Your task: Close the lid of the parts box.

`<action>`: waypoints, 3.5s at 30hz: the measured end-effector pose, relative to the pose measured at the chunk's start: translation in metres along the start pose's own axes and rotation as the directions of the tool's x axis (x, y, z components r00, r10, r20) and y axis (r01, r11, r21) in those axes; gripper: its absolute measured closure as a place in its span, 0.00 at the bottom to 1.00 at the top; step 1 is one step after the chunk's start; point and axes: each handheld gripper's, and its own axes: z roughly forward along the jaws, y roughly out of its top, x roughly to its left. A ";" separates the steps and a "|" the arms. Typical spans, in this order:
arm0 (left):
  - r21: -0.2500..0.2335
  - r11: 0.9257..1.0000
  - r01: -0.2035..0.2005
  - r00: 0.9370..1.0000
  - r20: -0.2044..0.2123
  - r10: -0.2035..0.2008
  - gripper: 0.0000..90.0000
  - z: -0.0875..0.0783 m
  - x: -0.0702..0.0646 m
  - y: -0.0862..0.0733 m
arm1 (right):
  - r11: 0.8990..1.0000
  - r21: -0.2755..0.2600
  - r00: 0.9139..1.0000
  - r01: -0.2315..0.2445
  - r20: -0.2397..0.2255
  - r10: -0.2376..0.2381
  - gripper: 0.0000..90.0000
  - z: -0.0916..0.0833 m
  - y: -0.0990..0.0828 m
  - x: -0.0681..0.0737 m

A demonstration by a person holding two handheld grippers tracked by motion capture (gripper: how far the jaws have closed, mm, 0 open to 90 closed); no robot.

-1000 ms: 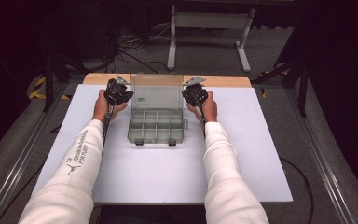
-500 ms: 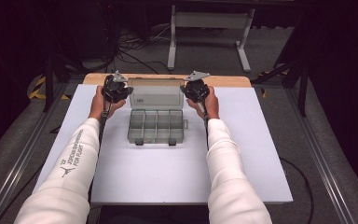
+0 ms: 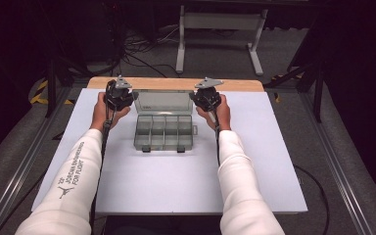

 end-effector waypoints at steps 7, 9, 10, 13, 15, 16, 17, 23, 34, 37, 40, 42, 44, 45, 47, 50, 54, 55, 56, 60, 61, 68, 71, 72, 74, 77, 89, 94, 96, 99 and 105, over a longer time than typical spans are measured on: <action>-0.001 1.000 -0.004 1.000 -0.003 0.004 0.98 -0.005 -0.003 0.000 | 1.000 0.001 1.000 -0.011 0.000 0.011 1.00 -0.005 -0.002 0.005; 0.002 1.000 -0.003 1.000 -0.004 0.003 0.98 -0.006 -0.005 0.000 | 1.000 -0.003 1.000 -0.018 0.004 0.018 1.00 -0.006 -0.003 0.006; 0.001 1.000 -0.002 1.000 -0.002 0.002 0.98 -0.007 -0.005 0.000 | 1.000 -0.003 1.000 -0.019 0.004 0.019 1.00 -0.007 -0.003 0.007; 0.005 1.000 -0.004 1.000 -0.003 0.004 0.98 -0.008 -0.007 -0.001 | 1.000 -0.005 1.000 -0.017 0.008 0.017 1.00 -0.009 -0.003 0.009; 0.004 1.000 -0.010 1.000 -0.006 0.010 0.98 -0.008 -0.007 -0.001 | 1.000 0.000 1.000 -0.010 0.021 0.010 1.00 -0.010 -0.003 0.010; 0.002 1.000 -0.012 1.000 -0.005 0.012 0.98 -0.009 -0.008 -0.001 | 1.000 -0.003 1.000 -0.007 0.029 0.007 1.00 -0.011 -0.003 0.012; 0.002 1.000 -0.010 1.000 -0.006 0.010 0.98 -0.009 -0.008 -0.002 | 1.000 -0.003 1.000 -0.007 0.029 0.007 1.00 -0.011 -0.003 0.012; -0.008 1.000 0.004 1.000 -0.011 -0.004 0.98 -0.010 -0.011 -0.005 | 1.000 -0.005 0.999 -0.022 0.029 0.022 1.00 -0.012 -0.006 0.014; 0.007 1.000 -0.001 1.000 -0.024 0.001 0.97 -0.014 -0.016 -0.009 | 1.000 0.003 0.999 -0.027 0.038 0.027 1.00 -0.016 -0.011 0.019; 0.010 1.000 -0.012 1.000 -0.027 0.012 0.97 -0.016 -0.017 -0.010 | 1.000 0.013 0.999 -0.017 0.044 0.016 1.00 -0.017 -0.012 0.021; 0.011 1.000 -0.017 0.999 -0.028 0.017 0.97 -0.017 -0.018 -0.011 | 1.000 0.016 0.999 -0.010 0.044 0.010 1.00 -0.019 -0.012 0.022; 0.014 0.999 -0.028 0.999 -0.032 0.029 0.97 -0.021 -0.020 -0.013 | 1.000 0.016 0.999 -0.006 0.043 0.005 1.00 -0.020 -0.012 0.023; 0.017 0.999 -0.035 0.999 -0.029 0.036 0.98 -0.024 -0.021 -0.013 | 1.000 0.016 0.999 0.009 0.040 -0.009 1.00 -0.022 -0.011 0.023; 0.017 0.999 -0.035 0.999 -0.029 0.036 0.97 -0.024 -0.021 -0.013 | 1.000 0.010 0.999 0.010 0.034 -0.010 1.00 -0.023 -0.011 0.023; 0.009 0.999 -0.036 0.999 -0.026 0.037 0.97 -0.027 -0.021 -0.014 | 1.000 0.002 1.000 0.013 0.021 -0.013 1.00 -0.026 -0.011 0.023; 0.001 0.999 -0.048 0.999 -0.023 0.048 0.97 -0.034 -0.022 -0.013 | 1.000 -0.010 1.000 0.019 0.003 -0.019 1.00 -0.029 -0.010 0.025; -0.005 0.998 -0.063 0.998 -0.014 0.063 0.97 -0.039 -0.027 -0.015 | 1.000 -0.013 1.000 0.024 -0.010 -0.024 1.00 -0.033 -0.012 0.026; -0.007 0.997 -0.071 0.997 -0.014 0.071 0.97 -0.040 -0.027 -0.016 | 1.000 -0.013 1.000 0.026 -0.013 -0.026 1.00 -0.034 -0.013 0.026; -0.006 0.997 -0.077 0.997 -0.013 0.077 0.97 -0.041 -0.028 -0.016 | 1.000 -0.010 1.000 0.027 -0.013 -0.027 1.00 -0.035 -0.013 0.027; -0.005 0.995 -0.098 0.995 -0.006 0.098 0.97 -0.047 -0.031 -0.017 | 0.999 -0.019 0.999 0.031 -0.041 -0.031 1.00 -0.038 -0.013 0.030; -0.001 0.994 -0.111 0.994 -0.006 0.111 0.97 -0.048 -0.032 -0.017 | 0.999 -0.022 0.998 0.034 -0.051 -0.035 1.00 -0.040 -0.013 0.032; -0.004 0.990 -0.140 0.990 0.013 0.140 0.97 -0.056 -0.036 -0.019 | 0.998 -0.007 0.996 0.060 -0.068 -0.060 1.00 -0.048 -0.013 0.035; -0.014 0.989 -0.148 0.988 0.029 0.149 0.97 -0.061 -0.039 -0.021 | 0.997 0.010 0.995 0.072 -0.077 -0.071 1.00 -0.052 -0.014 0.038; -0.015 0.988 -0.157 0.987 0.036 0.157 0.97 -0.062 -0.040 -0.022 | 0.997 0.016 0.994 0.077 -0.082 -0.076 1.00 -0.053 -0.014 0.039; -0.018 0.986 -0.163 0.986 0.037 0.163 0.97 -0.065 -0.042 -0.023 | 0.996 0.022 0.992 0.089 -0.089 -0.087 1.00 -0.055 -0.015 0.042; -0.024 0.985 -0.173 0.984 0.050 0.174 0.97 -0.069 -0.044 -0.025 | 0.994 0.029 0.989 0.109 -0.107 -0.105 1.00 -0.058 -0.015 0.047; -0.063 0.980 -0.190 0.976 0.098 0.196 0.96 -0.079 -0.056 -0.031 | 0.987 0.035 0.976 0.156 -0.159 -0.148 1.00 -0.068 -0.019 0.061; -0.067 0.977 -0.202 0.971 0.114 0.209 0.96 -0.080 -0.061 -0.036 | 0.987 0.040 0.975 0.157 -0.167 -0.148 1.00 -0.071 -0.021 0.064; -0.067 0.977 -0.203 0.971 0.116 0.210 0.96 -0.080 -0.063 -0.038 | 0.987 0.038 0.974 0.155 -0.170 -0.147 1.00 -0.072 -0.021 0.064; -0.066 0.976 -0.208 0.969 0.123 0.215 0.96 -0.080 -0.064 -0.040 | 0.986 0.042 0.973 0.159 -0.173 -0.150 1.00 -0.074 -0.022 0.066; -0.063 0.973 -0.220 0.965 0.133 0.227 0.96 -0.082 -0.066 -0.045 | 0.987 0.043 0.973 0.157 -0.181 -0.147 1.00 -0.076 -0.025 0.068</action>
